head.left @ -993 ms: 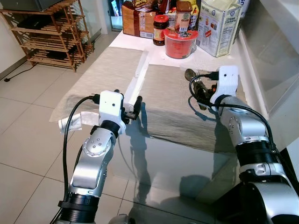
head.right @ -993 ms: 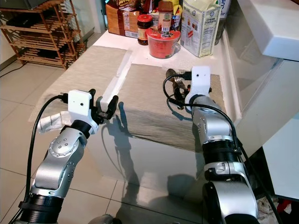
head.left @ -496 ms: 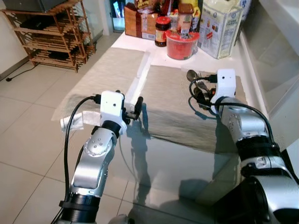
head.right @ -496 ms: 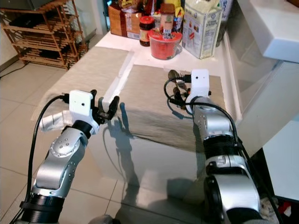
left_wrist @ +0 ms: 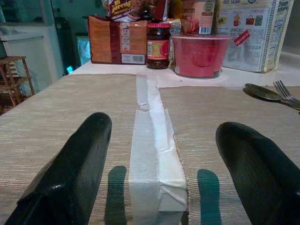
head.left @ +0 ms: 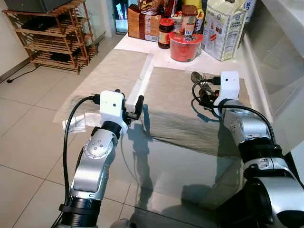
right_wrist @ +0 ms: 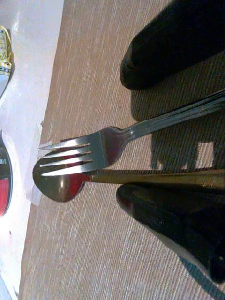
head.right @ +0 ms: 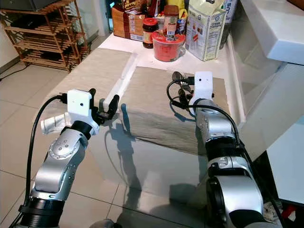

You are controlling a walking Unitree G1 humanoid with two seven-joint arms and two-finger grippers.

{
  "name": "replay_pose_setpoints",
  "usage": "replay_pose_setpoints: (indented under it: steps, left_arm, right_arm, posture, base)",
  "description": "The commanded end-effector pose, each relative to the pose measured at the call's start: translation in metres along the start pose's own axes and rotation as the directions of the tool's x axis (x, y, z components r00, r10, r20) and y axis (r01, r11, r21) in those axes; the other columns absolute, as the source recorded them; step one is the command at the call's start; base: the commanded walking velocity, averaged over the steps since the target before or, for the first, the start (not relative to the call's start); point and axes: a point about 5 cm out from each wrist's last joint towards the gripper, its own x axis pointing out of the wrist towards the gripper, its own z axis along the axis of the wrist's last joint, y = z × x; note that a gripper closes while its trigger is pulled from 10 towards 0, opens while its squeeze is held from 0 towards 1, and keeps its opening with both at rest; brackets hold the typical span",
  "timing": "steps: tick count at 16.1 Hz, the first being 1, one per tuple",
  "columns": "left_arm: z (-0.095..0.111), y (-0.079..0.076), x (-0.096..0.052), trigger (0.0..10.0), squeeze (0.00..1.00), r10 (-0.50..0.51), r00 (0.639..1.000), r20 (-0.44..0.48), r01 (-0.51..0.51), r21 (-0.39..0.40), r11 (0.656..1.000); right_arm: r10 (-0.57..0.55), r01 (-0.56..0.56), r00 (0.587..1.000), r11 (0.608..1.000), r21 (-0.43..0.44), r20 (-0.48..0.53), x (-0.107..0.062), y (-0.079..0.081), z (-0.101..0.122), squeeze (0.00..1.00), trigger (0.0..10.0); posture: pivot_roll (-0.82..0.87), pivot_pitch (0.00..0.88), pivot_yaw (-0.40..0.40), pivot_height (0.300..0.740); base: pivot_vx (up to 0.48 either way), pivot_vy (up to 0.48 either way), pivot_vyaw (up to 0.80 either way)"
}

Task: Setting the table

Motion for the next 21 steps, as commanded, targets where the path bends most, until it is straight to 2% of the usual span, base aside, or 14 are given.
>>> replay_pose_setpoints:
  steps: [1,11,12,14,15,17,21]
  left_arm:
    - [0.006,0.001,0.001,10.0,0.0,0.01,1.0,0.017,-0.01,0.002,1.0]
    - [0.004,-0.001,0.003,10.0,0.0,-0.004,1.0,0.001,0.004,0.006,1.0]
    - [0.004,-0.001,0.003,10.0,0.0,-0.004,1.0,-0.002,0.004,0.008,1.0]
    - [0.003,-0.001,0.003,10.0,0.0,-0.003,1.0,-0.003,0.003,0.01,1.0]
    - [0.003,0.0,0.003,10.0,0.0,-0.002,1.0,-0.003,0.002,0.012,1.0]
    - [0.003,0.0,0.003,10.0,0.0,-0.002,1.0,-0.004,0.002,0.014,1.0]
    - [0.002,0.0,0.003,10.0,0.0,-0.003,1.0,-0.004,0.003,0.015,1.0]
  right_arm:
    - [-0.009,0.013,0.994,0.999,0.033,-0.11,0.0,-0.002,-0.027,0.0,0.0]
    - [-0.011,0.013,0.996,0.999,0.031,-0.088,-0.002,0.002,-0.029,0.0,0.0]
    - [-0.011,0.012,0.998,1.0,0.021,-0.06,-0.003,0.004,-0.028,0.0,0.0]
    - [-0.032,0.034,0.996,0.999,-0.016,0.084,-0.007,0.006,-0.012,0.0,0.0]
    - [-0.032,0.04,0.986,0.998,-0.046,0.166,-0.01,0.009,-0.002,0.0,0.0]
    - [-0.015,0.035,0.967,0.997,-0.074,0.254,-0.017,0.017,0.009,0.0,0.0]
    - [-0.03,0.059,0.937,0.996,-0.073,0.349,-0.025,0.017,0.018,0.0,0.0]
  posture:
    - [0.04,0.037,0.013,0.74]
    - [0.03,0.05,0.025,0.74]
    - [0.03,0.048,0.024,0.74]
    - [0.03,0.044,0.023,0.74]
    - [0.03,0.043,0.023,0.74]
    - [0.03,0.039,0.021,0.74]
    - [0.03,0.034,0.02,0.74]
  base:
    - [0.0,0.0,0.0]
    - [0.0,0.0,0.0]
    - [0.0,0.0,0.0]
    - [0.0,0.0,0.0]
    - [0.0,0.0,0.0]
    - [0.0,0.0,0.0]
    - [0.0,0.0,0.0]
